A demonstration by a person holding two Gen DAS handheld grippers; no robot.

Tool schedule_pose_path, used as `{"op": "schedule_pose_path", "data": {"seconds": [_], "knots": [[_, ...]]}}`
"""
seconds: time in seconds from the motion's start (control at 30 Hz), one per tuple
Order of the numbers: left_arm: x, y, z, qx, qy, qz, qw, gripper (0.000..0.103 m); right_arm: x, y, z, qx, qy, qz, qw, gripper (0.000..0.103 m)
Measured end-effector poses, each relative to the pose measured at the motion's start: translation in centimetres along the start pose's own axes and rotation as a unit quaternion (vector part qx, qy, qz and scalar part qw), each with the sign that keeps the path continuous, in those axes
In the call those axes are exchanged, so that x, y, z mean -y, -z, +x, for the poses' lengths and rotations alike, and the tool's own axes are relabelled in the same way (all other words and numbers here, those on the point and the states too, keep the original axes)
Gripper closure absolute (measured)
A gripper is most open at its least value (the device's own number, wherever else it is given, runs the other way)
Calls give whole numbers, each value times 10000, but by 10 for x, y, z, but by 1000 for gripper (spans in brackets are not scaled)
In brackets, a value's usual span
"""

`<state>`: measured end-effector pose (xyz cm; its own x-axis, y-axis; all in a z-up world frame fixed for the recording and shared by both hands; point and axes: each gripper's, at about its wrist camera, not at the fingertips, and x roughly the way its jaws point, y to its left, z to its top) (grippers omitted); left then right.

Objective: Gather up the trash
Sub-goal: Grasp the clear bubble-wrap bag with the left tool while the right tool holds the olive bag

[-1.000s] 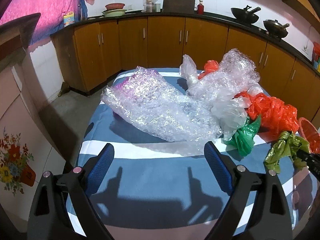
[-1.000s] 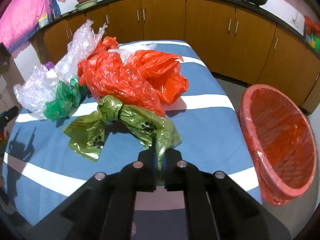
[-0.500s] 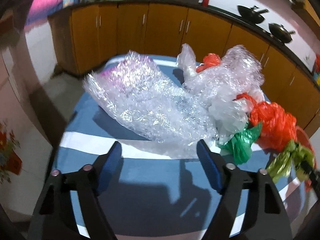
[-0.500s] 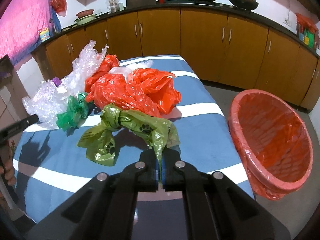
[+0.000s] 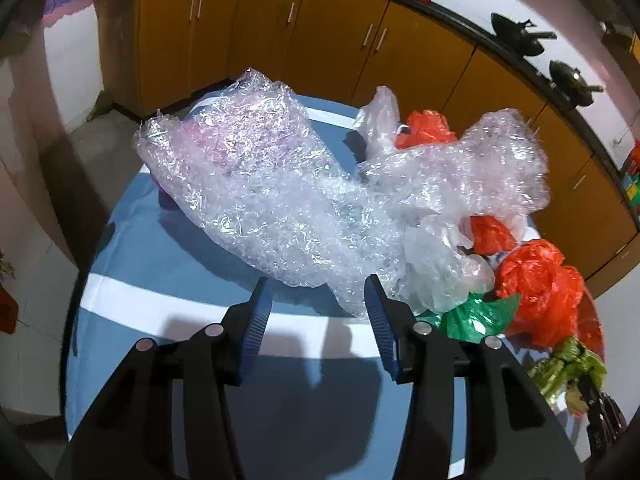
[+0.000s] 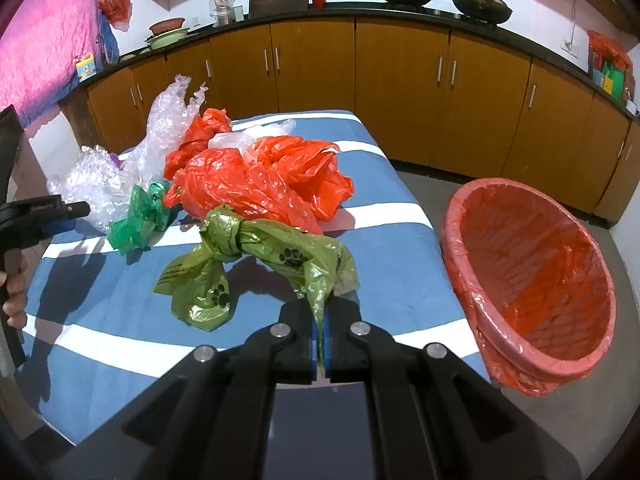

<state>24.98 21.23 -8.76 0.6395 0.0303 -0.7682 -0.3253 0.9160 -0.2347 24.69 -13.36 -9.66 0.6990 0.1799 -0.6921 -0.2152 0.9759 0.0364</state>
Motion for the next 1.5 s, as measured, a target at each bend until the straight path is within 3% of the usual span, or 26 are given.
{"op": "schedule_pose_path", "data": {"seconds": [0.07, 0.2, 0.27, 0.43, 0.5, 0.67, 0.77, 0.9, 1.0, 1.5], "knots": [[2, -1, -5, 42, -82, 47, 9999, 54, 0, 1, -3, 26, 32, -24, 10000, 99], [13, 9, -22, 409, -585, 682, 9951, 53, 1, 1, -7, 73, 55, -41, 10000, 99], [11, 12, -25, 451, -645, 816, 9936, 50, 0, 0, -8, 82, 54, -25, 9999, 99], [4, 0, -19, 400, -662, 664, 9948, 46, -2, 0, -10, 104, 35, -29, 9999, 99], [5, -6, -12, 347, -740, 706, 9941, 39, -2, 0, -11, 99, 30, -15, 9999, 99], [1, -9, 13, -79, -830, 706, 9940, 40, -1, -1, -10, 87, 33, -7, 10000, 99], [-3, -9, 21, -193, -587, 628, 9961, 53, -2, -1, -10, 82, 41, -20, 10000, 99], [3, -9, 30, -170, -631, 946, 9934, 74, -3, -1, -9, 68, 38, -14, 10000, 99], [8, -8, 28, -107, -594, 1070, 9924, 83, -4, -1, -9, 74, 37, -10, 10000, 99], [28, -2, -59, 627, -159, 1444, 9874, 84, 4, -15, -56, 597, 7, 71, 9982, 99]]}}
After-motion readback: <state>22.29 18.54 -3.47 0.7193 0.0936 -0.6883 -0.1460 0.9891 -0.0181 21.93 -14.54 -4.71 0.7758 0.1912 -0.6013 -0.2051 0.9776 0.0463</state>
